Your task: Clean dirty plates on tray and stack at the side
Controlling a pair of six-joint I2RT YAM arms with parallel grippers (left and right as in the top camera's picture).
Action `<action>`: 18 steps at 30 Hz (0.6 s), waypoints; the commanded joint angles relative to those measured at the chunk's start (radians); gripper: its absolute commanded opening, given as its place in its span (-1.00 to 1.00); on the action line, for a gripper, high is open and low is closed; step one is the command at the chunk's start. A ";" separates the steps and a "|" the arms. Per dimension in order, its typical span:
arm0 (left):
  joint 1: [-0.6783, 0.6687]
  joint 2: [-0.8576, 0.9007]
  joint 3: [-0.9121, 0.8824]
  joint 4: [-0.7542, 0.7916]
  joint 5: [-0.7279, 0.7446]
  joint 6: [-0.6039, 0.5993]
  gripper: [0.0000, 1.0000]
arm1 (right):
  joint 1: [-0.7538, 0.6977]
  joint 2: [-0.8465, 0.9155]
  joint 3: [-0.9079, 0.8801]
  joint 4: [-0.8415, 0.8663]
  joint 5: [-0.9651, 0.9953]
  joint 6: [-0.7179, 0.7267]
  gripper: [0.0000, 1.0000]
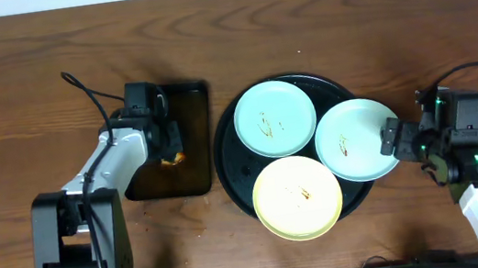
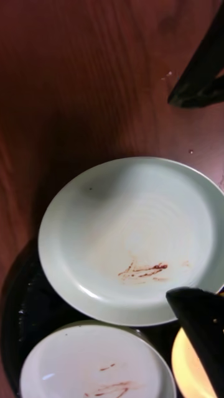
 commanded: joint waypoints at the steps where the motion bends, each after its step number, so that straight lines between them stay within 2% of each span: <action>1: -0.002 -0.049 0.020 -0.029 -0.013 -0.036 -0.85 | -0.008 0.047 0.019 -0.001 -0.003 -0.019 0.64; 8: -0.002 -0.180 0.020 -0.081 -0.012 -0.055 -0.85 | -0.008 0.180 0.019 0.071 -0.003 -0.034 0.41; 18: -0.002 -0.263 0.020 -0.129 0.008 -0.055 -0.85 | -0.009 0.335 0.019 0.182 0.003 -0.033 -0.10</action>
